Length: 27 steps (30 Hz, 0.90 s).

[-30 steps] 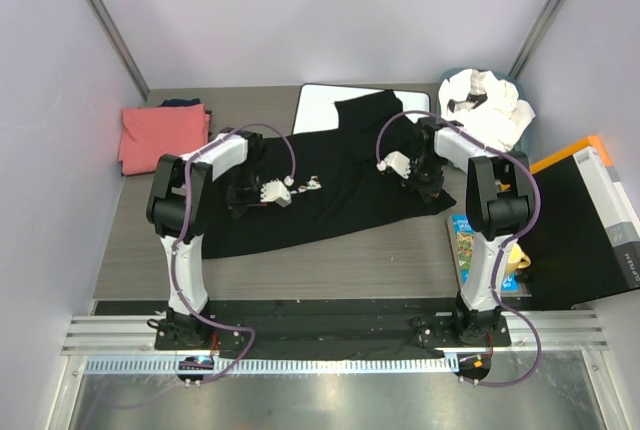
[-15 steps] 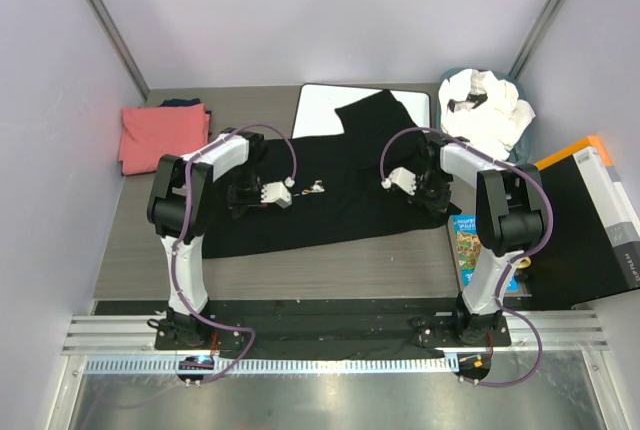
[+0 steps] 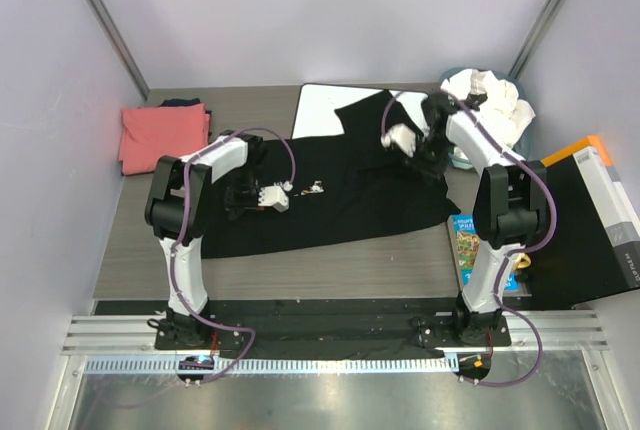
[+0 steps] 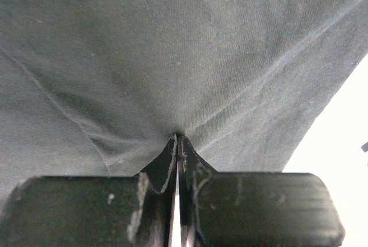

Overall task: Fold and stack the t-shirts
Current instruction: Fold the flattened tshirt in 1/3 of the way

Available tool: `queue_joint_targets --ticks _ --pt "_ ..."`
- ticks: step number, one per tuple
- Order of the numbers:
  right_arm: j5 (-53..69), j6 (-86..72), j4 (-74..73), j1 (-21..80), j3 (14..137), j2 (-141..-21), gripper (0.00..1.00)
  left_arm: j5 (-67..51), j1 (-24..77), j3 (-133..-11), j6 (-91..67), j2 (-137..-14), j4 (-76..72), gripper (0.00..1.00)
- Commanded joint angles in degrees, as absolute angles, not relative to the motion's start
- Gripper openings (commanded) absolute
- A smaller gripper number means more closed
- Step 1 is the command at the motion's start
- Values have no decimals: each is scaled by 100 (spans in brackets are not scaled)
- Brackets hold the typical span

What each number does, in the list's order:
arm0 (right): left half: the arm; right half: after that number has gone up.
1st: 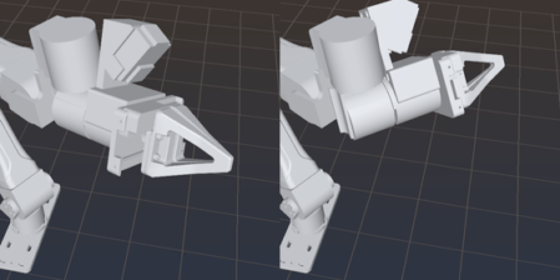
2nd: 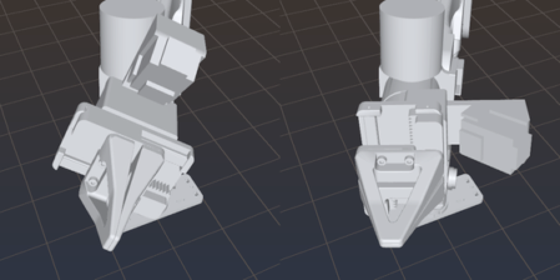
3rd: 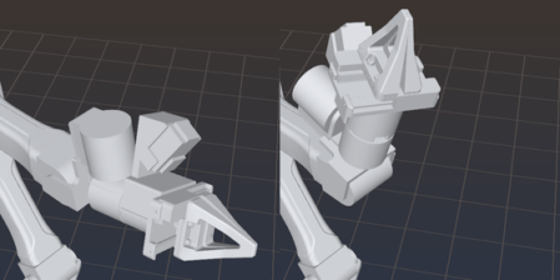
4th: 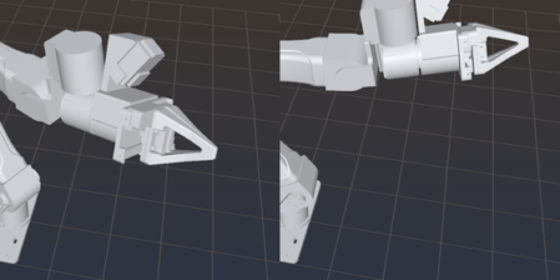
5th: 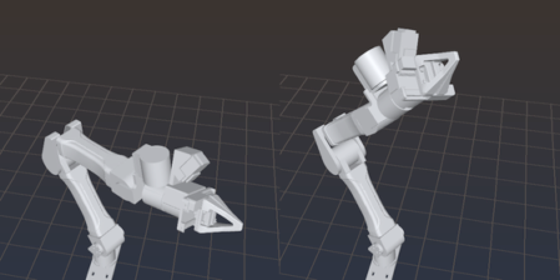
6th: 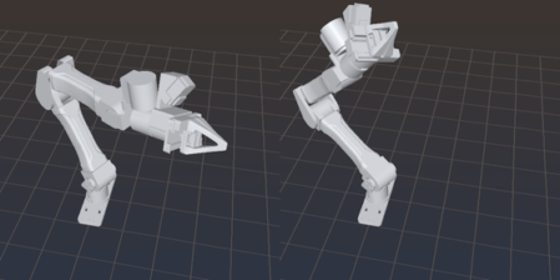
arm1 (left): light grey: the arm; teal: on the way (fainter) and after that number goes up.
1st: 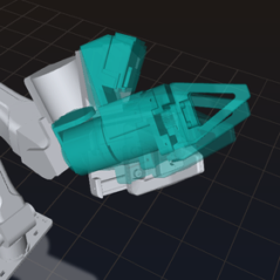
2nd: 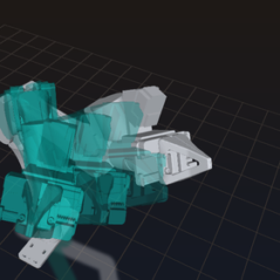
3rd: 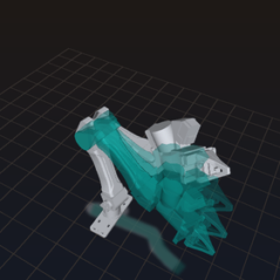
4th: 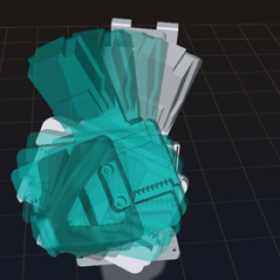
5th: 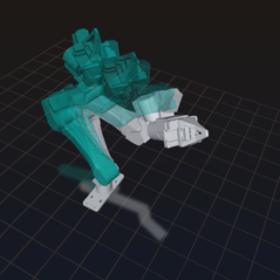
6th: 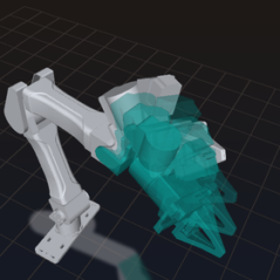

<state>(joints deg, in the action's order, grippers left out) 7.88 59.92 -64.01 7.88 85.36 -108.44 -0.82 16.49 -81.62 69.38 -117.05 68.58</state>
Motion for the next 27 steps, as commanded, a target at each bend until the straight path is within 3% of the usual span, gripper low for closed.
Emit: queue_joint_targets --ticks 1,7,16,27 --pt "1485 5283 -6407 765 10681 -11301 31 -53 1582 -8015 7119 -11663 6733 0" --pt "1433 5325 -6442 817 12109 -12594 32 -44 1591 -8296 7084 -11777 6776 0" --pt "1590 6170 -6820 1318 12190 -12981 23 167 1591 -8473 7031 -11839 6882 0" --pt "1819 5968 -6654 1679 12349 -13306 20 106 1661 -8666 6917 -11971 6978 0"
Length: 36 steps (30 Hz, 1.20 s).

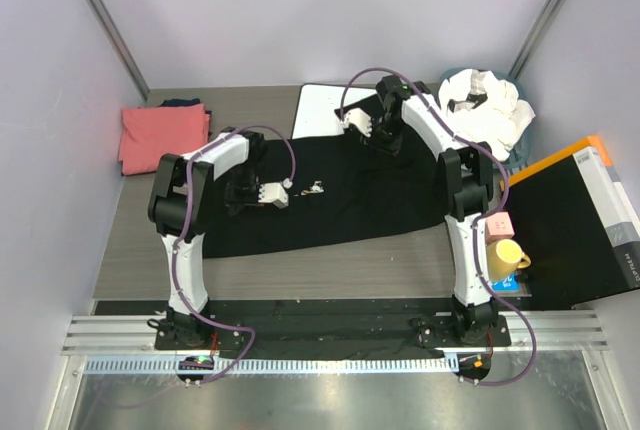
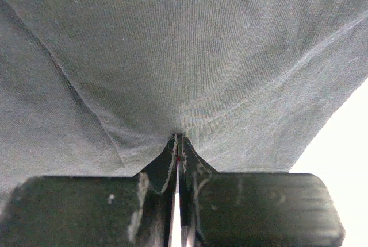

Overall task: Fold and stack the t-shirts
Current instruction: Fold the flattened tshirt in 1/3 of the way

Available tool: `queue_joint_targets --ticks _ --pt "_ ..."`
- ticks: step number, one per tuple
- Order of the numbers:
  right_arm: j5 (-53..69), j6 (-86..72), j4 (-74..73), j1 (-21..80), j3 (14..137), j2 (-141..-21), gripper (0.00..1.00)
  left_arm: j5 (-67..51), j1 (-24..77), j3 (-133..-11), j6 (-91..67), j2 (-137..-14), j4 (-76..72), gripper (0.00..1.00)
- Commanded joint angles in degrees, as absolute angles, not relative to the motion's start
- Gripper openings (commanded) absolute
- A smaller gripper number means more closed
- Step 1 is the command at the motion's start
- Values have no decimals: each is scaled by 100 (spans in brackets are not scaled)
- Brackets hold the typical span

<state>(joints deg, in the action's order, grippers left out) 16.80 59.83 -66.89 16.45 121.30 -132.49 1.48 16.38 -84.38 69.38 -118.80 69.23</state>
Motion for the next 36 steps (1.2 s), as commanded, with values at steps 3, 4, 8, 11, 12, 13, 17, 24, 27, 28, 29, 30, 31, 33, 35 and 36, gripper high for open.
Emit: queue_joint_targets --ticks 3,4,8,11,12,13,17,24,27,28,29,30,31,33,35,36 --pt "1758 5915 -6478 1731 12331 -13438 19 88 1687 -8710 6899 -11988 6979 0" --pt "1749 5906 -6382 1749 12331 -13465 18 88 1687 -8710 6899 -11988 6979 0" --pt "1688 5889 -6170 1784 12357 -13631 17 88 1688 -8684 6891 -12006 6987 0" --pt "1644 5880 -6021 1811 12401 -13719 16 88 1688 -8657 6899 -12015 6970 0" --pt "1626 5871 -5925 1837 12427 -13763 15 70 1688 -8640 6891 -12023 6961 0" --pt "1609 5854 -5889 1837 12454 -13790 15 79 1696 -8622 6882 -12023 6952 0" --pt "1608 5845 -5775 1890 12594 -13913 14 272 1758 -8351 6943 -12006 6751 0" --pt "1538 5915 -5502 1995 12665 -14027 13 651 1837 -7884 7049 -12032 6372 0" --pt "1503 5933 -5397 2021 12648 -14080 13 598 1846 -7971 6996 -12059 6398 0" --pt "1477 5933 -5344 2039 12630 -14097 13 589 1854 -7989 6996 -12059 6398 0" --pt "1442 5941 -5265 2074 12604 -14080 12 598 1863 -7998 7005 -12067 6390 0" --pt "1415 5941 -5108 2074 12551 -14071 11 606 1863 -7998 7005 -12059 6398 0" --pt "1389 5915 -4985 2092 12499 -14063 10 606 1863 -7989 7005 -12076 6381 0" --pt "1362 5871 -4599 2127 12358 -13975 10 607 1872 -7998 6996 -12085 6389 0" --pt "1310 5854 -4343 2153 12287 -13948 9 606 1890 -8007 6987 -12094 6390 0" --pt "1301 5827 -4133 2179 12252 -13940 9 606 1890 -8007 6979 -12102 6390 0"
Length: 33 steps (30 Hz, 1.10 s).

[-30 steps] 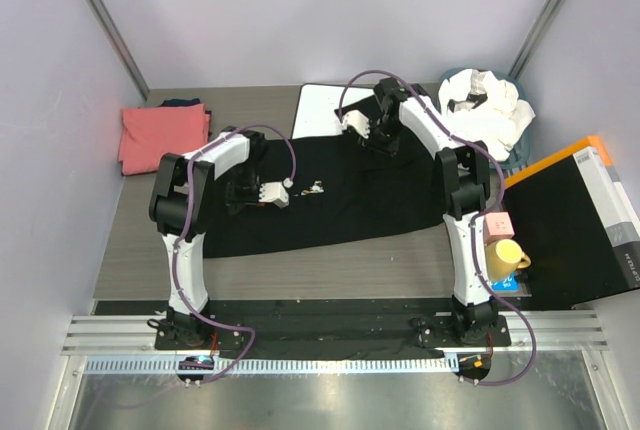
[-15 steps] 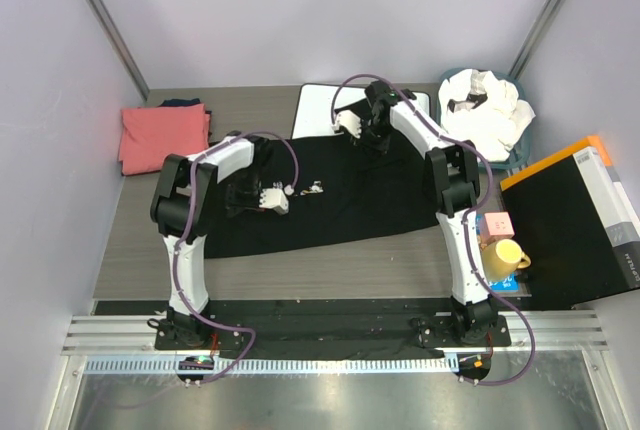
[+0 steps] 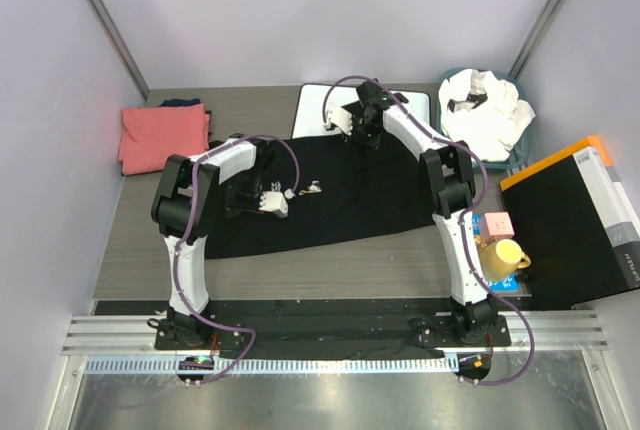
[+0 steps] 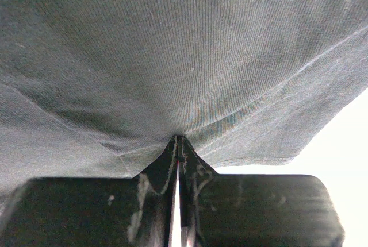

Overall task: Fold and stack the t-shirts
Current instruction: Fold the flattened tshirt in 1/3 of the way

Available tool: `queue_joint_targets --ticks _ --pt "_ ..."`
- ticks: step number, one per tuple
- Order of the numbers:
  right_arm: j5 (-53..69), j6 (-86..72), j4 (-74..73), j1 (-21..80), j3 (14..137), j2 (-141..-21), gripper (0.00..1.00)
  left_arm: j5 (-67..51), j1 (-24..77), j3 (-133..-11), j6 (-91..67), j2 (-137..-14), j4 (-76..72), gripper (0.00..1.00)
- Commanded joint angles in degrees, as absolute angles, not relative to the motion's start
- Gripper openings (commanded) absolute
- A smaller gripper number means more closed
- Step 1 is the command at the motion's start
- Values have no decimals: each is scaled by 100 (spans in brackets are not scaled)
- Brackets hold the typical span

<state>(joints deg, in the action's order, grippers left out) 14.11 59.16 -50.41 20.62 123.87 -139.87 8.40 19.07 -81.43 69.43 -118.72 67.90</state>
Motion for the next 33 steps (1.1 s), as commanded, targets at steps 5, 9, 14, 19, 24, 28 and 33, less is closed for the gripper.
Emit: queue_joint_targets --ticks 5,9,14,19,24,28,33 --pt "1143 5696 -3570 2267 12296 -13975 8 606 1907 -8086 6943 -12120 6398 0" --pt "1230 5625 -3822 2312 12524 -13896 14 624 1925 -8103 6908 -12094 6425 0" --pt "1809 5809 -4761 2312 12665 -13641 55 589 1925 -8051 6847 -12059 6451 0" --pt "1934 5722 -5018 2312 12674 -13649 66 580 1969 -8138 6838 -12094 6469 0" --pt "1479 5083 -4458 2320 12753 -13676 58 589 1995 -8209 6838 -12129 6513 0" --pt "985 4520 -3596 2320 12735 -13562 53 571 2013 -8235 6820 -12146 6521 0" --pt "1405 4237 -3515 2320 12762 -13246 49 554 2039 -8270 6803 -12164 6530 0"
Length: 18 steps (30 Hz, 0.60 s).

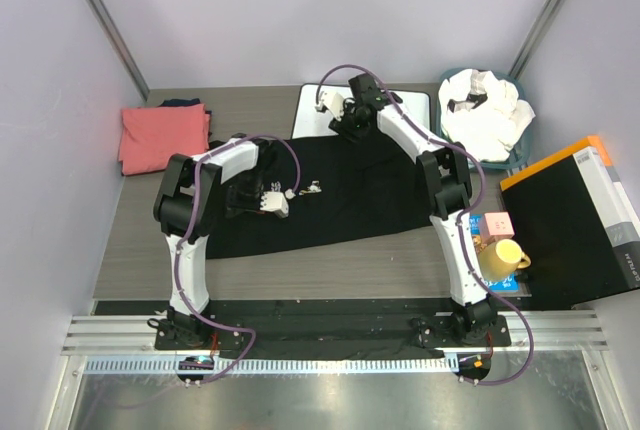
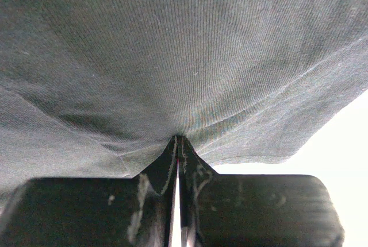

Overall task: Fold and stack the t-shirts
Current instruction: Fold the flattened tshirt in 1/3 of the way

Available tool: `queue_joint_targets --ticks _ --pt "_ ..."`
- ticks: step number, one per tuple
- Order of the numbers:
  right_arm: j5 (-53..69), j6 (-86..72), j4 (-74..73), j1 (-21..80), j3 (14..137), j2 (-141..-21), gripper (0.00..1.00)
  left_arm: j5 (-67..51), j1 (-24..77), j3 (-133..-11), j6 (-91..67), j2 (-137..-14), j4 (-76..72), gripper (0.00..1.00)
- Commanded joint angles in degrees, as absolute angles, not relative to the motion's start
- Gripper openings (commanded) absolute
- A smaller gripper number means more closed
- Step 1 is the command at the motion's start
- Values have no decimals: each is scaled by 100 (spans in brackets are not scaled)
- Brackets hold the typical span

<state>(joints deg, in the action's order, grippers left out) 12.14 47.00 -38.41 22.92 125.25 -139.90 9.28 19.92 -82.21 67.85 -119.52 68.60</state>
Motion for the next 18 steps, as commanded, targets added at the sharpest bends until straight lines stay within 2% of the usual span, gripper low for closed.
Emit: queue_joint_targets --ticks 1,8,18 --pt "1711 4262 -3838 2320 12779 -13219 47 554 2048 -8271 6811 -12155 6539 0" --pt "2285 4517 -5027 2320 12420 -13052 45 554 2048 -8235 6855 -12146 6548 0" --pt "2505 4518 -5273 2303 12225 -13315 53 598 2057 -8270 6926 -12138 6574 0"
